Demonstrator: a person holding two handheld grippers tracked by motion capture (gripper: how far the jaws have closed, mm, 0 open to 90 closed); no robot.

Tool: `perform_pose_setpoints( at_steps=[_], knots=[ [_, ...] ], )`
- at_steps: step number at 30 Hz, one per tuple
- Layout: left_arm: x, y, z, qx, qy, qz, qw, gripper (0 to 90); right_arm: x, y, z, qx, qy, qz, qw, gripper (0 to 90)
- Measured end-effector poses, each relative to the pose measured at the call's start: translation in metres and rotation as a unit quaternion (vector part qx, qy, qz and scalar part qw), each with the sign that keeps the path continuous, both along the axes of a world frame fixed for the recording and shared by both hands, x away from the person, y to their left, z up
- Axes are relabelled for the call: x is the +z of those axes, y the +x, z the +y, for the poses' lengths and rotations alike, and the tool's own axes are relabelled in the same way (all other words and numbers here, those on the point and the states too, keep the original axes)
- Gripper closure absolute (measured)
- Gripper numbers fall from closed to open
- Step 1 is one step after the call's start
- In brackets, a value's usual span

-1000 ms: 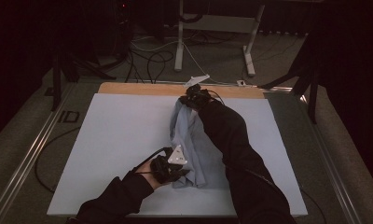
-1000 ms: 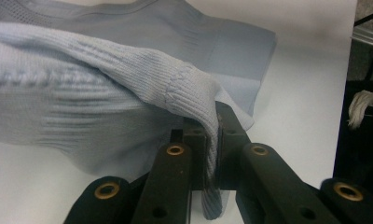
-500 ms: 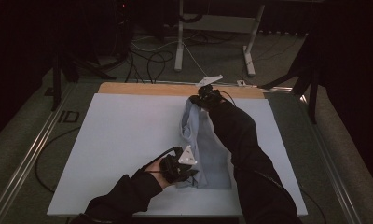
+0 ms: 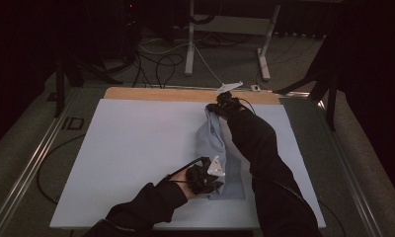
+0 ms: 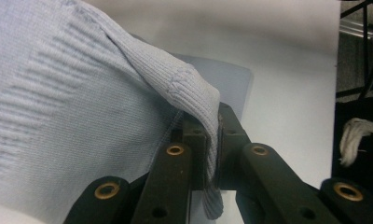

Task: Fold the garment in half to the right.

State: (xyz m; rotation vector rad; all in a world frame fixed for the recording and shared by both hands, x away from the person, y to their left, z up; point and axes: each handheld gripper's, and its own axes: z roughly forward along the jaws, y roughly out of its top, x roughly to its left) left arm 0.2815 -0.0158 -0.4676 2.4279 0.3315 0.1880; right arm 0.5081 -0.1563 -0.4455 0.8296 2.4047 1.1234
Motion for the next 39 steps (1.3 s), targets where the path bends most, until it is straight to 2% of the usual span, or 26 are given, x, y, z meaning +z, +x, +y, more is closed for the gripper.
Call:
perform_pose_setpoints(
  at_steps=[13, 17, 22, 24, 26, 27, 28, 29, 30, 31, 32, 33, 34, 35, 36, 37, 39],
  knots=[
    [-0.022, 0.012, -0.019, 0.008, 0.017, 0.009, 0.9998, 86.7, -0.022, 0.011, 0.005, 0.009, 0.006, 0.023, 0.9997, 87.0],
    [-0.025, 0.014, -0.023, 0.010, 0.022, 0.009, 0.9997, 86.7, -0.033, 0.015, 0.005, 0.007, -0.007, 0.030, 0.9995, 86.7],
    [-0.031, 0.018, -0.025, 0.015, 0.018, 0.018, 0.9995, 86.7, -0.039, 0.017, 0.004, 0.007, -0.006, 0.032, 0.9994, 86.1],
    [-0.033, 0.019, -0.027, 0.016, 0.017, 0.020, 0.9995, 86.6, -0.040, 0.017, 0.001, 0.002, 0.000, 0.034, 0.9994, 79.2],
    [-0.034, 0.019, -0.029, 0.016, 0.018, 0.021, 0.9995, 86.5, -0.041, 0.017, -0.001, -0.002, -0.008, 0.035, 0.9993, 67.7],
    [-0.034, 0.019, -0.029, 0.016, 0.018, 0.021, 0.9995, 86.5, -0.041, 0.017, -0.001, -0.002, -0.008, 0.035, 0.9993, 67.7],
    [-0.033, 0.018, -0.031, 0.016, 0.019, 0.020, 0.9995, 86.4, -0.039, 0.017, -0.004, -0.008, -0.002, 0.041, 0.9991, 57.0],
    [-0.033, 0.018, -0.031, 0.016, 0.019, 0.020, 0.9995, 86.4, -0.039, 0.017, -0.004, -0.008, -0.002, 0.041, 0.9991, 57.0],
    [-0.033, 0.018, -0.032, 0.015, 0.019, 0.019, 0.9995, 86.3, -0.037, 0.016, -0.009, -0.017, 0.000, 0.039, 0.9991, 47.0],
    [-0.033, 0.017, -0.033, 0.015, 0.019, 0.019, 0.9995, 86.3, -0.036, 0.016, -0.012, -0.021, -0.004, 0.039, 0.9990, 42.1],
    [-0.033, 0.017, -0.034, 0.016, 0.018, 0.019, 0.9995, 86.3, -0.036, 0.016, -0.012, -0.021, -0.004, 0.039, 0.9990, 42.1],
    [-0.033, 0.017, -0.034, 0.016, 0.018, 0.020, 0.9995, 86.1, -0.035, 0.016, -0.016, -0.027, -0.004, 0.038, 0.9989, 38.2],
    [-0.033, 0.017, -0.035, 0.015, 0.020, 0.020, 0.9995, 85.9, -0.031, 0.015, -0.023, -0.036, 0.004, 0.041, 0.9985, 29.3],
    [-0.032, 0.016, -0.036, 0.012, 0.019, 0.021, 0.9995, 85.5, -0.030, 0.015, -0.027, -0.040, 0.008, 0.047, 0.9981, 24.9],
    [-0.032, 0.016, -0.036, 0.012, 0.019, 0.021, 0.9995, 85.2, -0.030, 0.015, -0.027, -0.040, 0.008, 0.047, 0.9981, 24.9],
    [-0.032, 0.016, -0.037, 0.011, 0.019, 0.022, 0.9995, 84.1, -0.027, 0.014, -0.035, -0.038, 0.016, 0.053, 0.9977, 16.5],
    [-0.032, 0.015, -0.039, 0.009, 0.010, 0.032, 0.9994, 82.7, -0.027, 0.013, -0.038, -0.037, 0.019, 0.058, 0.9975, 14.7]
  ],
)
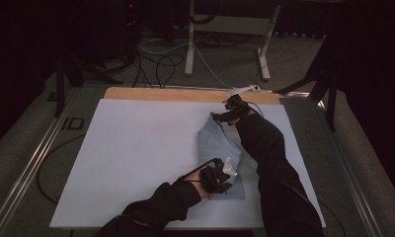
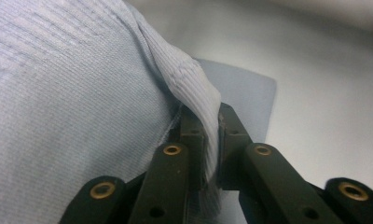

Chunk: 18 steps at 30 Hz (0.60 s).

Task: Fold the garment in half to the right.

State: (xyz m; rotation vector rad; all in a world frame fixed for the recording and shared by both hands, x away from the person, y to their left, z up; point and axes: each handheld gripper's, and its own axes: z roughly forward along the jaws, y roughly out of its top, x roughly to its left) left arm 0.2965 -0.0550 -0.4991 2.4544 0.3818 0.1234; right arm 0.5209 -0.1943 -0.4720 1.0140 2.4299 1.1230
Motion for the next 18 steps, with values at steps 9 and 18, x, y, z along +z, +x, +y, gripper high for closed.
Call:
perform_pose_setpoints(
  at_steps=[9, 18],
  knots=[
    [-0.001, -0.005, -0.013, -0.034, -0.015, 0.022, 0.9991, 64.9, 0.003, -0.015, -0.024, -0.013, 0.029, -0.003, 0.9995, 12.2],
    [0.011, -0.010, -0.010, -0.060, -0.038, 0.024, 0.9972, 50.6, 0.011, -0.027, -0.030, -0.007, 0.032, -0.007, 0.9994, 10.7]
  ],
)
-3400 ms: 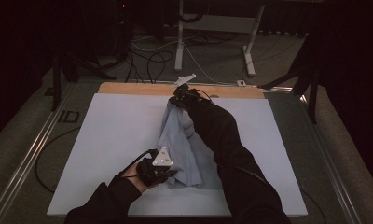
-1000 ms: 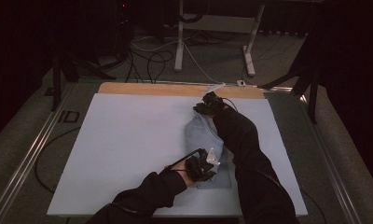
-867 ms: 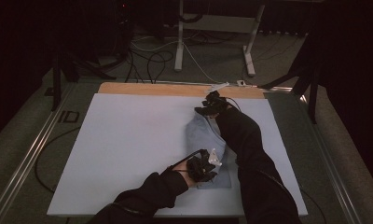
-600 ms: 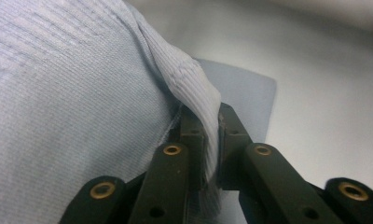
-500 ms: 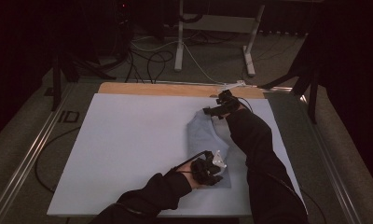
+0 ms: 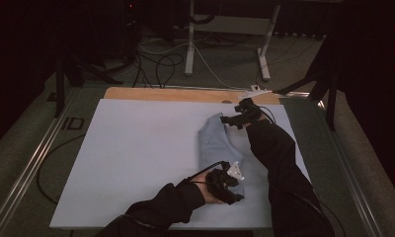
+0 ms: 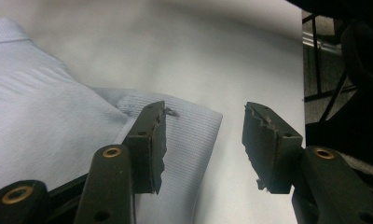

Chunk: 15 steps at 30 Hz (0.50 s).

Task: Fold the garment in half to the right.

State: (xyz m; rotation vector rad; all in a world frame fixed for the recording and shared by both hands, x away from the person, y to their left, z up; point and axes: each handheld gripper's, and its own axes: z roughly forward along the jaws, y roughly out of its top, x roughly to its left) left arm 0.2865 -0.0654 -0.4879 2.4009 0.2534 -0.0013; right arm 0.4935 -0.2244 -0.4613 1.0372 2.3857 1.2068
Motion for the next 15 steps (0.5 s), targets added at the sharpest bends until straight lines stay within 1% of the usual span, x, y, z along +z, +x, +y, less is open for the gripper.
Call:
perform_pose_setpoints(
  at_steps=[3, 4, 5, 7, 8, 11, 12, 13, 14, 15],
  knots=[
    [0.003, -0.001, 0.003, 0.001, -0.003, -0.005, 1.0000, 45.8, 0.001, -0.003, 0.001, 0.001, -0.003, -0.001, 1.0000, 10.6],
    [0.007, -0.002, 0.007, -0.002, -0.006, -0.009, 0.9999, 43.9, 0.002, -0.005, 0.000, 0.005, 0.003, 0.000, 1.0000, 10.6],
    [0.007, -0.002, 0.007, -0.002, -0.006, -0.009, 0.9999, 42.3, 0.002, -0.006, 0.000, 0.006, 0.003, 0.001, 1.0000, 10.5],
    [0.011, -0.003, 0.011, 0.000, -0.011, -0.013, 0.9998, 41.5, 0.002, -0.007, 0.001, 0.007, 0.002, 0.000, 1.0000, 10.5],
    [0.014, -0.003, 0.015, 0.002, -0.014, -0.013, 0.9998, 40.8, 0.003, -0.009, 0.002, 0.010, -0.002, 0.000, 0.9999, 10.4],
    [0.016, -0.002, 0.019, 0.003, -0.019, -0.012, 0.9997, 40.0, 0.003, -0.011, 0.004, 0.015, -0.002, 0.000, 0.9999, 10.3],
    [0.017, -0.002, 0.023, -0.001, -0.025, -0.010, 0.9996, 39.6, 0.002, -0.012, 0.005, 0.016, -0.002, 0.002, 0.9999, 10.0],
    [0.017, -0.002, 0.023, -0.001, -0.025, -0.010, 0.9996, 38.9, 0.002, -0.012, 0.005, 0.016, -0.001, 0.000, 0.9999, 10.0],
    [0.018, -0.001, 0.027, -0.003, -0.023, -0.008, 0.9997, 38.9, 0.002, -0.013, 0.005, 0.017, 0.003, 0.003, 0.9999, 10.1],
    [0.018, -0.001, 0.028, -0.001, -0.027, -0.006, 0.9996, 38.9, 0.002, -0.014, 0.006, 0.017, 0.004, 0.002, 0.9998, 10.0]
  ],
)
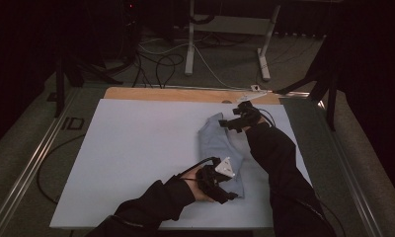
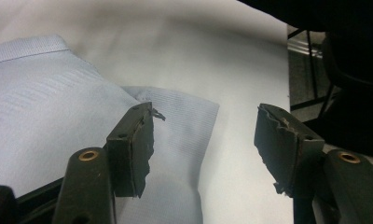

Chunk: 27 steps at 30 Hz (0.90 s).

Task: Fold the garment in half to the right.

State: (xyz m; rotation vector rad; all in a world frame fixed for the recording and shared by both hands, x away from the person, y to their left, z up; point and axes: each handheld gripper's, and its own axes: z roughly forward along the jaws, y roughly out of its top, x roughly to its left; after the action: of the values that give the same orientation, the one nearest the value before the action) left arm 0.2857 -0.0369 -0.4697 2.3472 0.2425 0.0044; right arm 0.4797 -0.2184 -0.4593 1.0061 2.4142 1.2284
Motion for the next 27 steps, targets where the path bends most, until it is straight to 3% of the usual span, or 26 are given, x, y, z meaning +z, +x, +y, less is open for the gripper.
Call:
perform_pose_setpoints(
  at_steps=[10, 12, 14, 16, 18, 22, 26, 27],
  knots=[
    [0.003, 0.003, 0.022, 0.004, -0.015, 0.015, 0.9998, 29.9, 0.003, -0.003, 0.005, 0.012, 0.002, -0.008, 0.9999, 10.6],
    [0.004, 0.004, 0.036, 0.014, -0.017, 0.013, 0.9997, 28.2, 0.005, -0.004, 0.007, 0.016, 0.002, -0.008, 0.9998, 10.6],
    [0.006, 0.006, 0.046, 0.026, -0.027, 0.023, 0.9990, 24.6, 0.006, -0.006, 0.008, 0.019, 0.000, -0.011, 0.9998, 10.6],
    [0.007, 0.007, 0.052, 0.024, -0.030, 0.025, 0.9989, 23.5, 0.006, -0.007, 0.009, 0.020, 0.002, -0.011, 0.9997, 10.6],
    [0.009, 0.008, 0.070, 0.021, -0.044, 0.026, 0.9985, 15.2, 0.006, -0.011, 0.011, 0.023, 0.005, -0.009, 0.9997, 10.1],
    [0.009, 0.008, 0.086, 0.032, -0.046, 0.026, 0.9981, 6.3, 0.006, -0.013, 0.013, 0.023, 0.005, -0.005, 0.9997, 9.6],
    [0.005, 0.006, 0.117, 0.065, -0.051, 0.018, 0.9964, 1.2, 0.002, -0.009, 0.015, 0.016, 0.009, -0.001, 0.9998, 9.6],
    [0.005, 0.006, 0.117, 0.065, -0.051, 0.018, 0.9964, 1.2, 0.002, -0.009, 0.015, 0.016, 0.009, -0.001, 0.9998, 9.6]
  ],
)
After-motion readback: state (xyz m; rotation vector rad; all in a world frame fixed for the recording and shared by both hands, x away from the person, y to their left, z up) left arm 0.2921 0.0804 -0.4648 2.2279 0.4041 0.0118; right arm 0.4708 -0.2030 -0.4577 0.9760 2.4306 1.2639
